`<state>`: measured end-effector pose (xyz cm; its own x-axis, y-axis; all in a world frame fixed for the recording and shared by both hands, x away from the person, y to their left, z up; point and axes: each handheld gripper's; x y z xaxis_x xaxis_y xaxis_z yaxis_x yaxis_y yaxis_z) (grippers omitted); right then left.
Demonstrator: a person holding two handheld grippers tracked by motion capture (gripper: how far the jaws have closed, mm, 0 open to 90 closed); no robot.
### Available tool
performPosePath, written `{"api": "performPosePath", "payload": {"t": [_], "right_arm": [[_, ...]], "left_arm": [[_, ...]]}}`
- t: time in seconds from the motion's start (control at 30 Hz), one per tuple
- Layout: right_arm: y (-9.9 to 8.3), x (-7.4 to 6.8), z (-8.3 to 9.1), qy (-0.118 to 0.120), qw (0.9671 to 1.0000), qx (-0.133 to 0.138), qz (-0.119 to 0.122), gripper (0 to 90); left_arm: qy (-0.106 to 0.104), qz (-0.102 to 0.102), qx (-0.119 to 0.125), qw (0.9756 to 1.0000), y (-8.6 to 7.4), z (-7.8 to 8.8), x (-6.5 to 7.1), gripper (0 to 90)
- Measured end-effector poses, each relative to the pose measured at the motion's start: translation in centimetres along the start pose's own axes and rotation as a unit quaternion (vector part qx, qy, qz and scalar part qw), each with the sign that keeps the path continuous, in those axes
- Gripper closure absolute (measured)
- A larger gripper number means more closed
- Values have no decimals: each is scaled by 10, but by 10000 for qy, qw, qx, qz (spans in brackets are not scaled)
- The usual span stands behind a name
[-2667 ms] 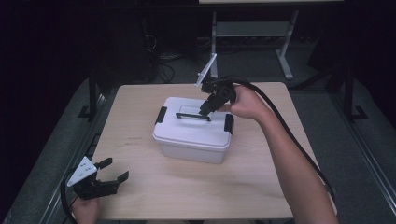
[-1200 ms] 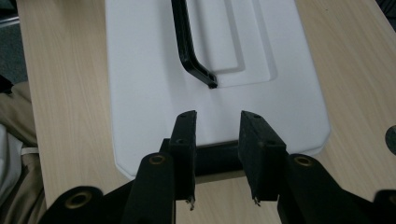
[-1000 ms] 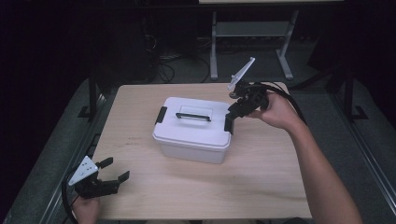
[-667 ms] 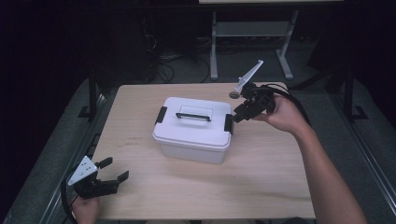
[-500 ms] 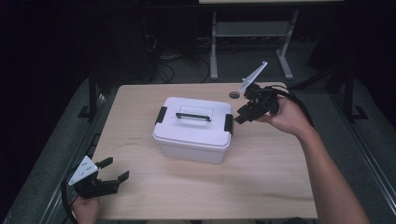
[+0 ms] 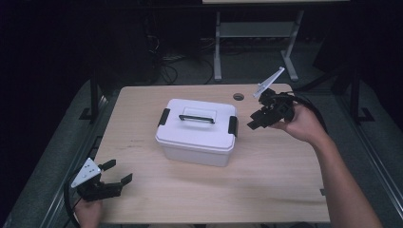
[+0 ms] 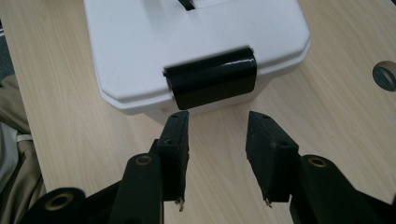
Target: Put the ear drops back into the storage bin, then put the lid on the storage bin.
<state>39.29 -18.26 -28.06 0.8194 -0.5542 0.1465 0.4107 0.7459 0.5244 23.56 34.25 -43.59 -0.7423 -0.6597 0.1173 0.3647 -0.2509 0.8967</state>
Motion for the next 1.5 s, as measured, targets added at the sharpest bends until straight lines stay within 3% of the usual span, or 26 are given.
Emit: {"api": "performPosePath", "payload": {"t": [1.5], "right_arm": [[-74, 1, -11, 58, 9985, -82, -544, 545]], "left_arm": [[32, 2, 9, 10000, -1, 1, 1, 137]]}}
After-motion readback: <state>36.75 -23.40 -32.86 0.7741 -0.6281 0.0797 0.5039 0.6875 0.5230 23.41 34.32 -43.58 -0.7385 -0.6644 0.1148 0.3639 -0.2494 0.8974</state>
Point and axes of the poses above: each handheld gripper's, and its own axes: z roughly backward along the jaws, y roughly out of its top, x roughly to its right, and after that the axes turned 13 degrees about -y, right-handed
